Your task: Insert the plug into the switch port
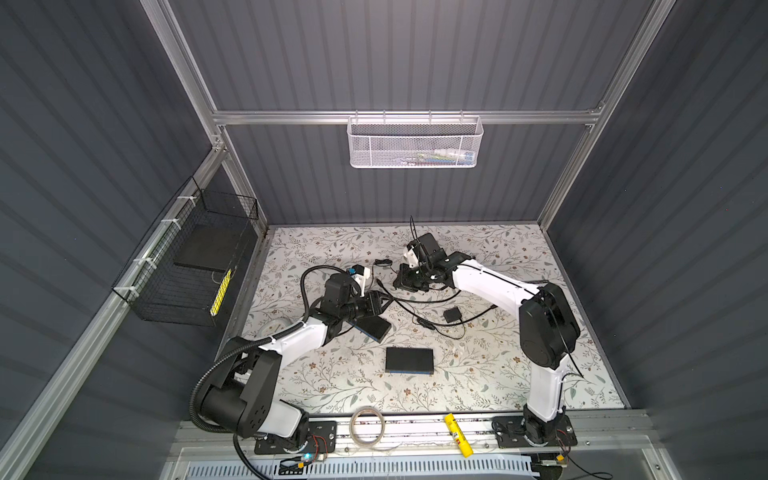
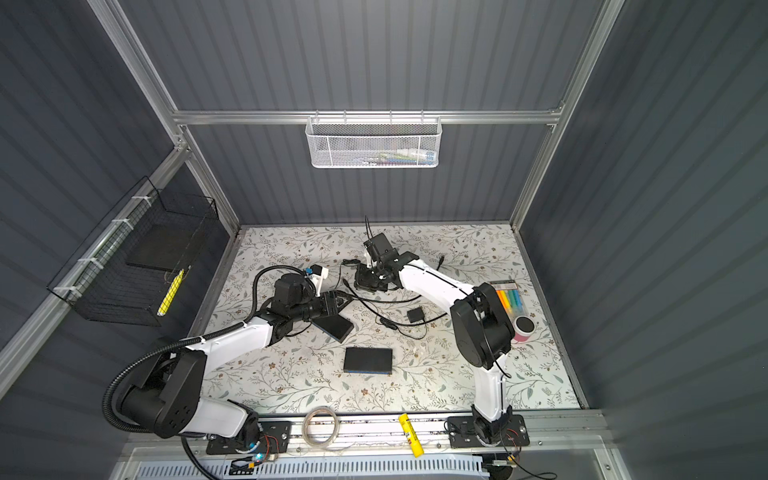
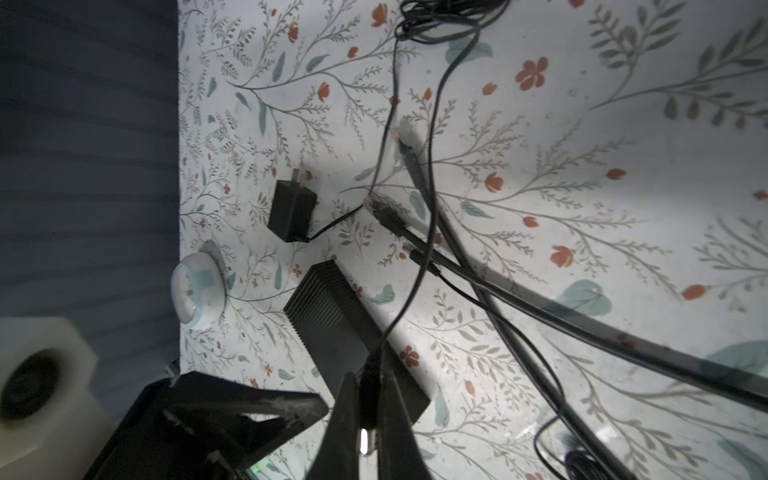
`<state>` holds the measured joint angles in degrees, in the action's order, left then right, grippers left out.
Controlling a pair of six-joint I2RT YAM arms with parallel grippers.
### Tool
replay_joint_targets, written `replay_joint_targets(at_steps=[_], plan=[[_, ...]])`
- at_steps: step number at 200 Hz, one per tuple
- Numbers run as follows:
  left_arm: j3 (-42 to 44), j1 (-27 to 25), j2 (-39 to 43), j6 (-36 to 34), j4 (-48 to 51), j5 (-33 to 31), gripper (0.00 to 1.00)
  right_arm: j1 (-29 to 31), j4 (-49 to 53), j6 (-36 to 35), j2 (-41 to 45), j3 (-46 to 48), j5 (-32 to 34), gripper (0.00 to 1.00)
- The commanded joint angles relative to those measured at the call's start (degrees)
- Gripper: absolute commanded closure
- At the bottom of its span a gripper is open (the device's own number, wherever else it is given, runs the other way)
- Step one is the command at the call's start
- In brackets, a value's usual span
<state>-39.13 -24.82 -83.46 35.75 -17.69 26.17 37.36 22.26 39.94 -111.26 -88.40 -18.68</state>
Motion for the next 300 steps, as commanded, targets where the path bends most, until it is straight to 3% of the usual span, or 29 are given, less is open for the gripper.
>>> replay_joint_targets(at_steps=[1, 24, 61, 81, 109, 129, 145, 173, 210, 263, 300], plan=[[-0.77, 2.33, -1.08, 1.15, -0.77, -2.20, 0.48, 1.21, 1.58, -3.06, 1.54, 1.43, -1.10, 1.00], [-1.82, 6.02, -5.27, 6.77, -6.68, 2.51, 0.45, 1.40, 4.14, -6.65, 3.49, 4.52, 1.35, 1.00], [-3.93, 6.19, -12.67, 11.52, -15.96, 5.81, 0.43, 1.48, 4.22, -9.19, 5.70, 8.66, -4.75, 1.00], [-7.63, 4.86, -13.86, 3.73, -8.45, 5.90, 0.46, 1.49, 3.96, -10.00, 6.97, 9.56, -6.17, 1.00], [-12.83, 1.99, -11.79, -12.55, 7.63, -0.79, 0.44, 1.40, 7.39, -12.68, 7.59, 7.96, -6.17, 1.00], [-12.15, 1.72, -10.21, -18.06, 9.16, -3.02, 0.38, 1.40, 8.74, -14.34, 7.57, 7.50, -6.92, 1.00], [-12.16, 1.71, -10.75, -19.03, 7.79, -0.18, 0.35, 1.35, 9.43, -15.06, 7.37, 7.55, -7.17, 1.00], [-12.34, 1.70, -14.47, -13.54, 0.22, 8.84, 0.35, 1.31, 9.09, -14.69, 7.64, 7.85, -7.28, 1.00], [-12.90, 1.63, -20.27, -4.62, -7.79, 13.95, 0.35, 1.23, 7.06, -14.35, 8.87, 8.83, -7.84, 1.00], [-14.38, 1.13, -23.13, 6.13, -14.90, 14.12, 0.34, 1.32, 6.04, -15.02, 8.50, 10.11, -8.57, 1.00], [-14.67, 1.09, -24.37, 10.36, -18.23, 13.52, 0.43, 1.31, 5.44, -14.71, 8.21, 10.74, -7.98, 1.00]])
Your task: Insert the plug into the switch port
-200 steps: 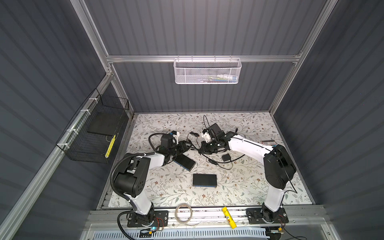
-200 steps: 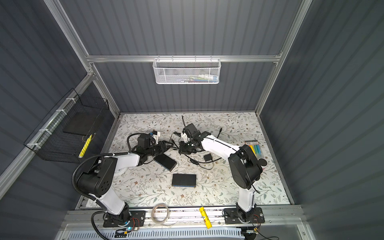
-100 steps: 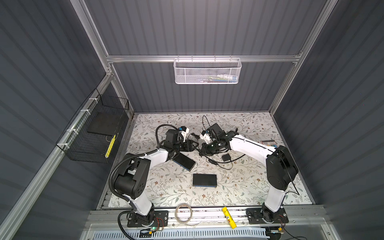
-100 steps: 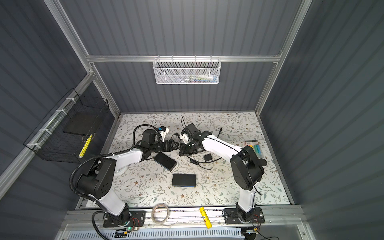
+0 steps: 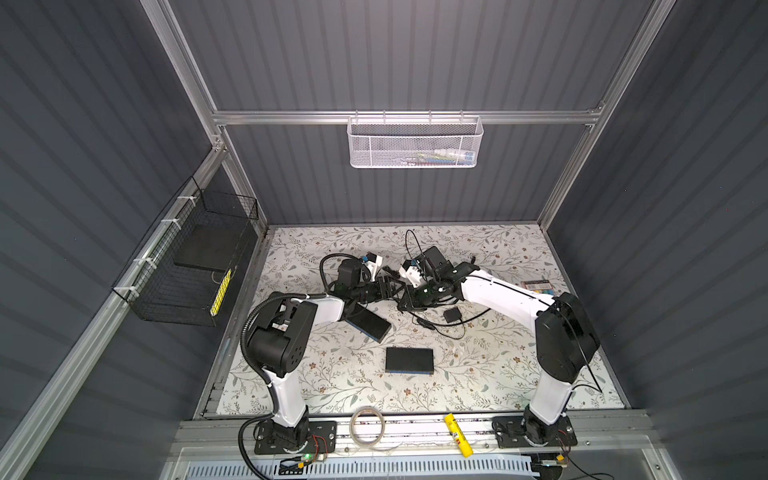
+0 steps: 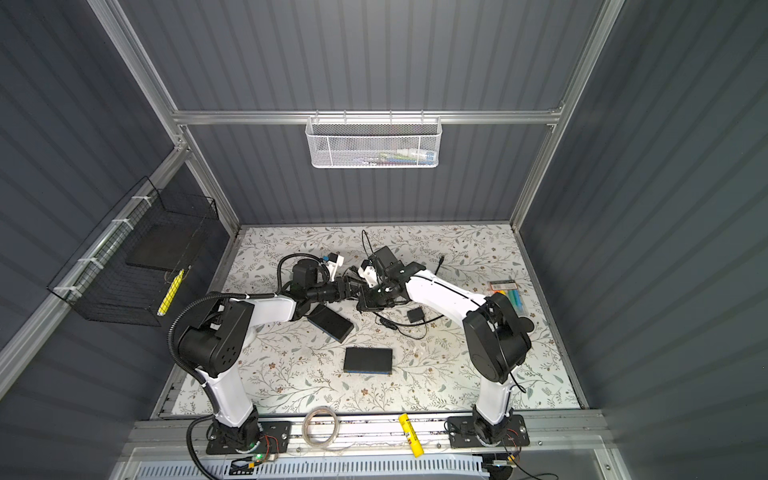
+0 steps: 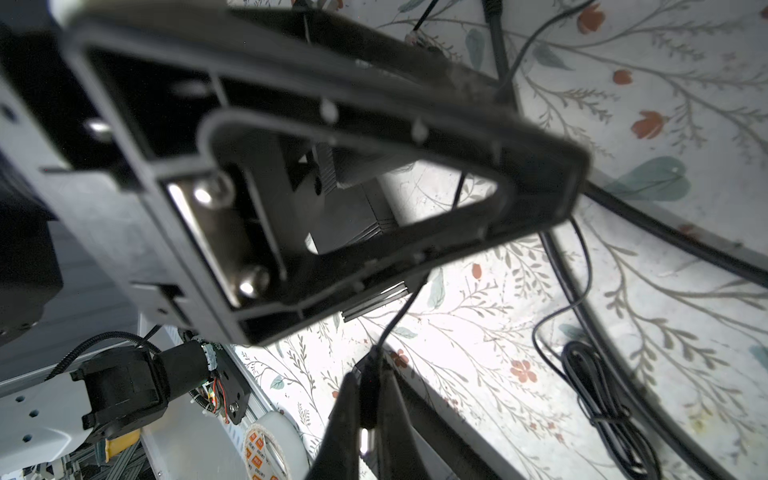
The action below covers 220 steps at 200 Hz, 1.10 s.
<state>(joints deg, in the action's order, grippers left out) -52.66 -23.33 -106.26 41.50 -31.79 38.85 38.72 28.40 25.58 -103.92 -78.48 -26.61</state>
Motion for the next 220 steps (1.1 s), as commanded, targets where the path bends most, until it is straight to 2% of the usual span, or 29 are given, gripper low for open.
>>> replay_joint_targets(at_steps=[1, 36, 91, 110, 141, 153, 164, 190, 196, 220], plan=[[-1.13, -0.40, -1.62, 4.67, -4.28, 0.86, 0.43, -0.05, -0.71, -0.40, 0.89, 0.80, 0.01, 1.00], [0.17, -0.49, -2.50, 6.92, -7.30, 1.66, 0.59, -0.08, -1.82, 0.47, 1.10, 1.00, 0.68, 1.00], [0.79, -0.48, -2.55, 7.06, -7.33, 2.06, 0.76, -0.14, -2.98, 1.38, 0.78, 0.60, 1.12, 0.99], [0.74, -0.49, -2.33, 6.94, -7.06, 2.53, 0.83, -0.27, -2.43, 1.31, 0.85, 0.45, 1.38, 0.91], [-0.06, 0.16, -2.27, 4.48, -3.51, 4.27, 0.96, -2.53, 0.02, -1.24, 2.43, 0.46, 2.35, 0.69], [-1.45, 0.99, -3.18, 3.73, -2.04, 7.55, 0.99, -4.57, 1.16, -3.33, 3.70, 0.86, 2.62, 0.59], [-3.24, 1.95, -4.09, 3.00, -0.61, 11.30, 0.99, -6.70, 2.71, -5.86, 5.12, 0.96, 3.67, 0.54], [-8.69, 4.14, -5.14, -3.39, 10.29, 16.88, 0.99, -10.03, 6.86, -16.22, 9.17, -0.89, 6.82, 0.53], [-10.39, 4.50, -5.33, -5.87, 13.89, 17.99, 0.99, -9.89, 7.71, -19.54, 9.93, -1.47, 10.01, 0.53], [-17.95, 4.97, -6.10, -16.59, 29.32, 21.13, 0.97, -7.75, 9.32, -31.59, 12.79, -2.02, 15.89, 0.53]])
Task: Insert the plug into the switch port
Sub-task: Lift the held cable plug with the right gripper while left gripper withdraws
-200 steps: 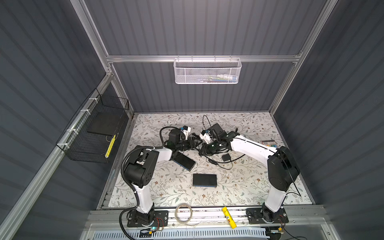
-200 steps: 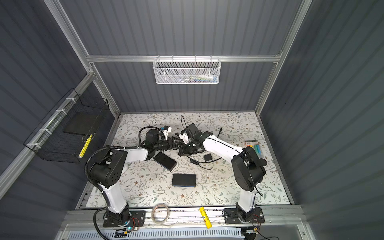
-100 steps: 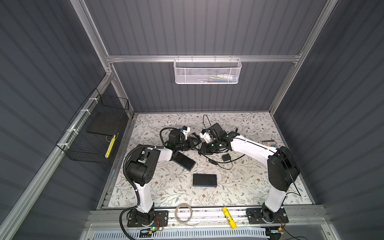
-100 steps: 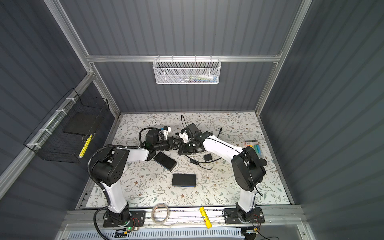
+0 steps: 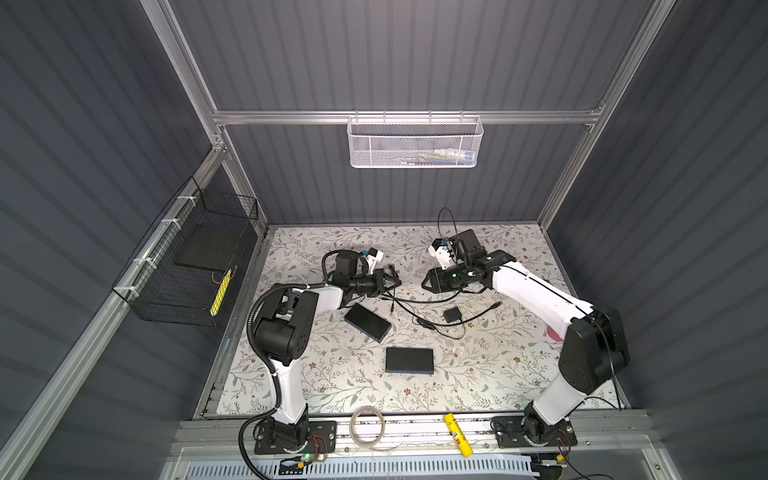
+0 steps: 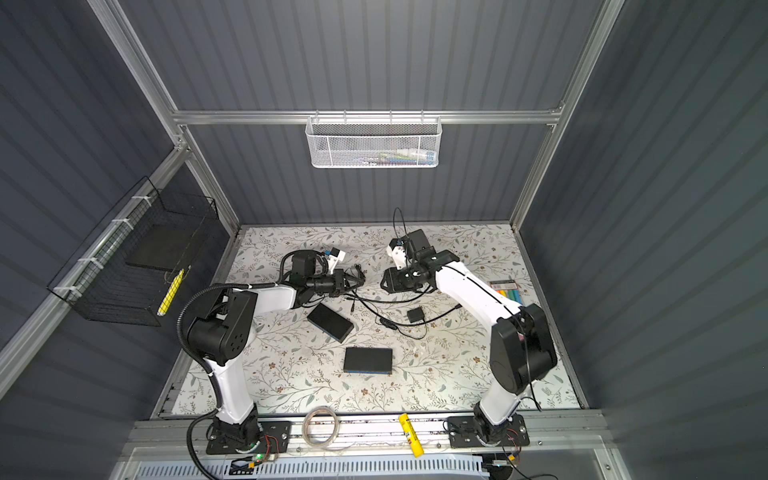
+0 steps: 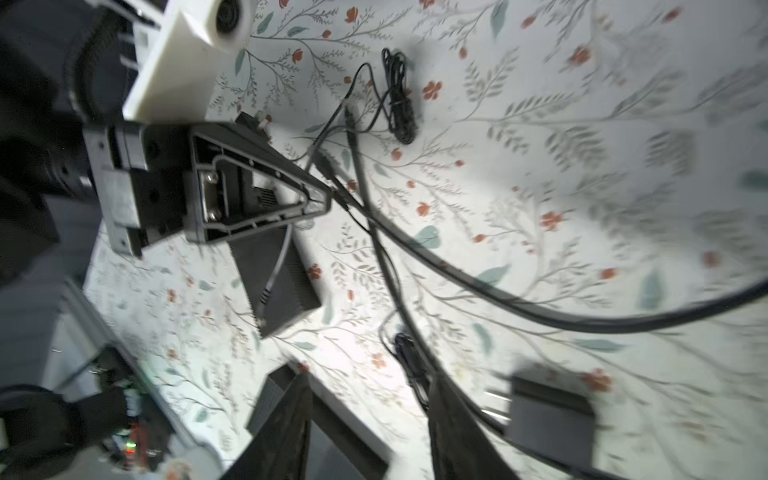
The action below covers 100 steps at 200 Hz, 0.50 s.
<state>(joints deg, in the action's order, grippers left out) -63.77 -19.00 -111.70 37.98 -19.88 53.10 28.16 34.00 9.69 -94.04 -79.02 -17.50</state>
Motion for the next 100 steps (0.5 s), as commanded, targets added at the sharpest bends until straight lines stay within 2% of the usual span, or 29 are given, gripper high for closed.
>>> replay_joint_targets(at_steps=[1, 13, 34, 83, 100], plan=[[-7.22, 0.64, -0.68, -13.35, 18.03, 6.95, 0.97, 2.92, 3.45, -16.17, 2.99, -1.39, 7.04, 0.53], [-10.58, 0.64, -1.28, -18.33, 25.09, 7.31, 0.97, 5.57, -1.19, -22.89, 5.27, 2.50, 11.23, 0.52], [-14.77, 0.68, -2.60, -24.22, 33.67, 7.15, 0.96, 12.14, -11.33, -38.58, 6.90, 10.67, 20.17, 0.51], [-15.38, 0.64, -2.67, -25.74, 37.77, 7.63, 0.96, 18.33, -33.30, -58.79, 4.63, 20.11, 17.64, 0.51], [-15.08, 0.64, -2.53, -26.37, 39.00, 7.42, 0.96, 19.35, -40.70, -62.93, 3.30, 22.70, 17.18, 0.51]])
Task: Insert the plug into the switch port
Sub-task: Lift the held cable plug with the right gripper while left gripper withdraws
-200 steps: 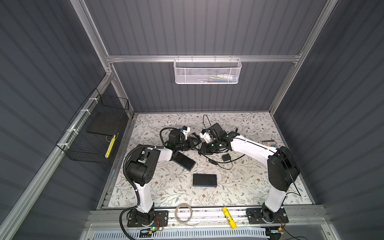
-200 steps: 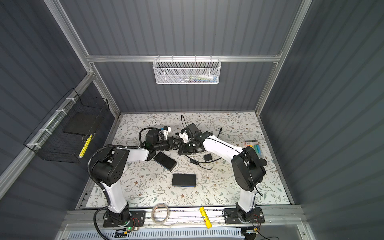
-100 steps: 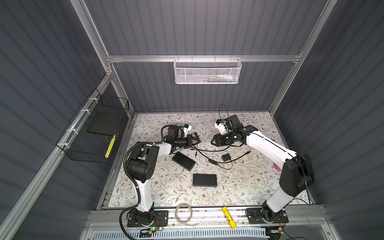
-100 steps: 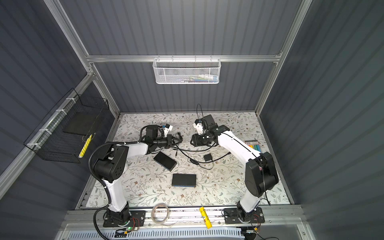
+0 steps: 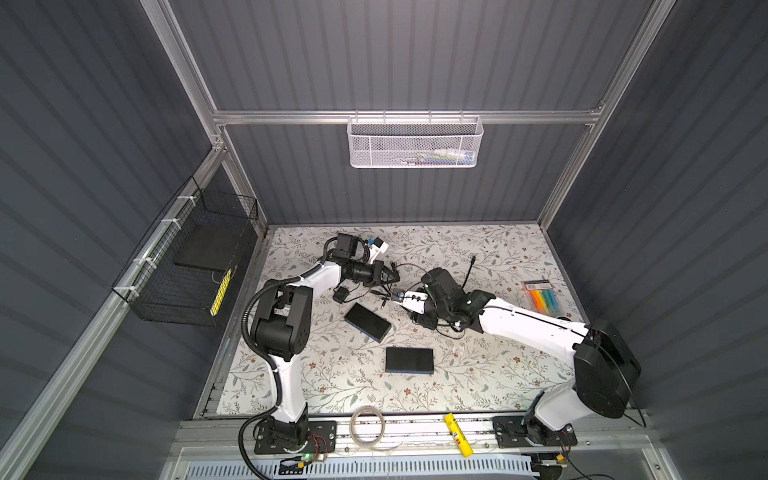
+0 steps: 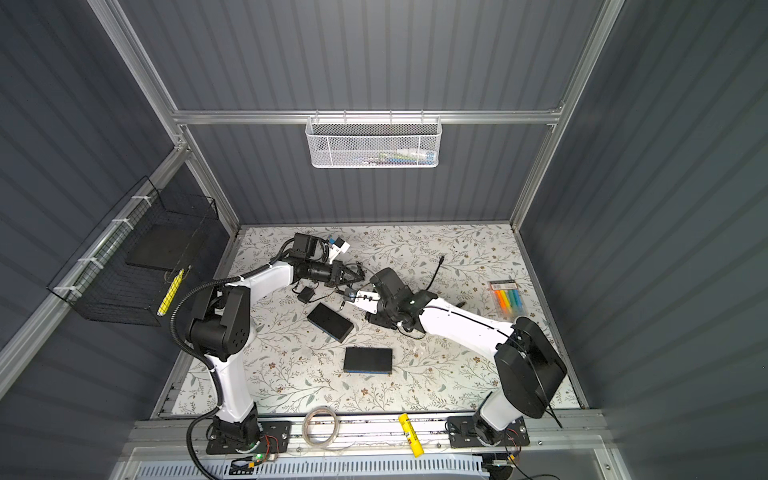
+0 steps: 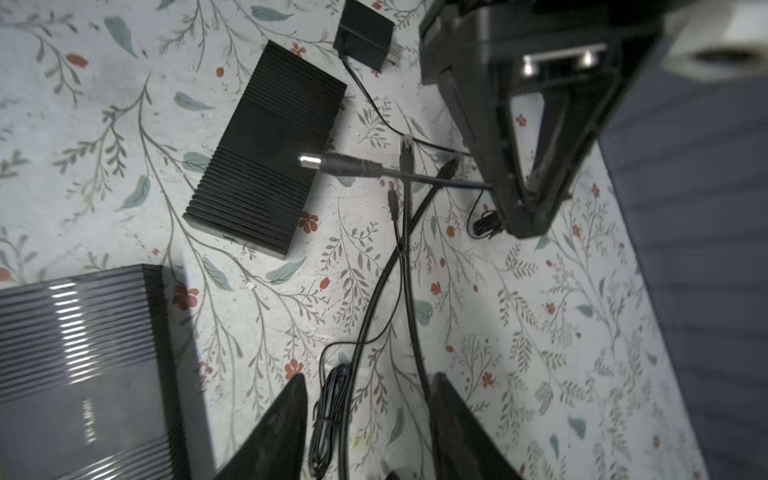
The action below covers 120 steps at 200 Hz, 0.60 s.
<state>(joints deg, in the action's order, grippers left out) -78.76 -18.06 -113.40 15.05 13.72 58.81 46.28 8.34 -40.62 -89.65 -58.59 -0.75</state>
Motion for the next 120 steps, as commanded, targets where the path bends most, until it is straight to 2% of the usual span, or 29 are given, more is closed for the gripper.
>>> replay_joint_targets(at_steps=[1, 28, 55, 120], plan=[[-0.08, -0.30, -0.80, -3.45, 5.38, 1.69, 0.96, 1.25, -15.33, -12.80, -1.25, 2.30, 0.33, 0.50], [-0.08, -0.39, -1.00, -3.32, 5.88, 2.54, 0.96, 3.29, -23.98, -18.19, -5.11, 4.43, 0.59, 0.51], [0.06, -0.48, -1.37, -3.62, 6.76, 2.81, 0.96, 4.92, -31.98, -20.13, -8.13, 5.63, 1.77, 0.52], [0.27, -0.74, -1.40, -3.55, 6.68, 3.09, 0.98, 6.32, -36.30, -22.96, -12.64, 4.36, 3.72, 0.57]])
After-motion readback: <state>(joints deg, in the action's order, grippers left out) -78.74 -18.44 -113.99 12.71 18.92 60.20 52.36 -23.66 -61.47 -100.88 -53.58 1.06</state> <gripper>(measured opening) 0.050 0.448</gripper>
